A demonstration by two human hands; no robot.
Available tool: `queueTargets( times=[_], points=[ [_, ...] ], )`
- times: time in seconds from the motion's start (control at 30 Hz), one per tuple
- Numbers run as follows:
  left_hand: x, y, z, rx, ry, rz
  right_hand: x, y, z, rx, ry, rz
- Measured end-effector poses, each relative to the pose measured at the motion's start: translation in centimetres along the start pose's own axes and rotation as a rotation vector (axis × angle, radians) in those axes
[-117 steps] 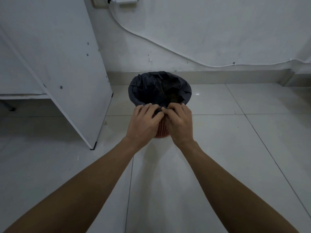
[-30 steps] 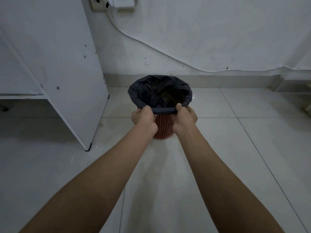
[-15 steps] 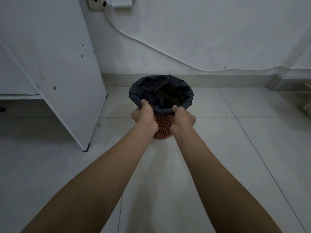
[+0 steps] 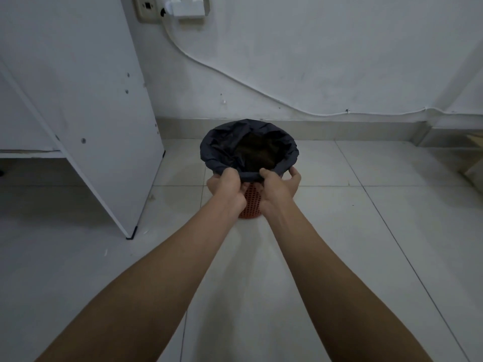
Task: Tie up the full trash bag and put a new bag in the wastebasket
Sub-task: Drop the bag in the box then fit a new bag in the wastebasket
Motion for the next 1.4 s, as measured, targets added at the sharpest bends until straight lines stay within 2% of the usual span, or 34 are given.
queueTargets(
  times=[0.17, 0.3, 0.47, 0.57, 0.73, 1.03, 1.2, 1.4],
  points=[
    [0.8, 0.0, -0.4, 0.082, 0.194, 0.116, 0.6, 1.1, 1.0, -0.09, -0.001, -0.073],
    [1.3, 1.4, -2.5, 0.042, 0.116, 0.054, 1.3, 1.2, 1.6, -0.143, -0.03, -0.081],
    [2.2, 2.6, -4.1, 0.019, 0.154, 0.074, 1.8, 1.6, 2.4, -0.146, 0.022, -0.001],
    [2.1, 2.2, -3.6, 0.002, 0.178, 0.082, 1.6, 1.6, 2.0, -0.094, -0.061, -0.003],
    [1.5, 1.7, -2.9, -0.048, 0.134, 0.034, 0.9, 1.2, 2.0, -0.108, -0.064, 0.126],
    [2.4, 1.3, -2.2, 0.029, 0.121, 0.077, 1.0, 2.5, 1.6, -0.055, -0.059, -0.085],
    [3.0, 1.4, -1.9, 0.086, 0.23, 0.136, 0.3, 1.4, 1.1, -0.054, -0.041, 0.095],
    [3.4, 2.1, -2.5, 0.017, 0.371, 0.106, 0.3, 1.8, 1.1, -0.035, -0.112, 0.088]
  ],
)
Point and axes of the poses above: each hand's wrist, its own y-axis towards the middle knuckle, its own x-axis out of the back of the hand, z = x × y, the point moved 1 cm from there along y, towards the middle knuckle, and after that the axes turned 11 degrees about -y, right-handed, at the moved point
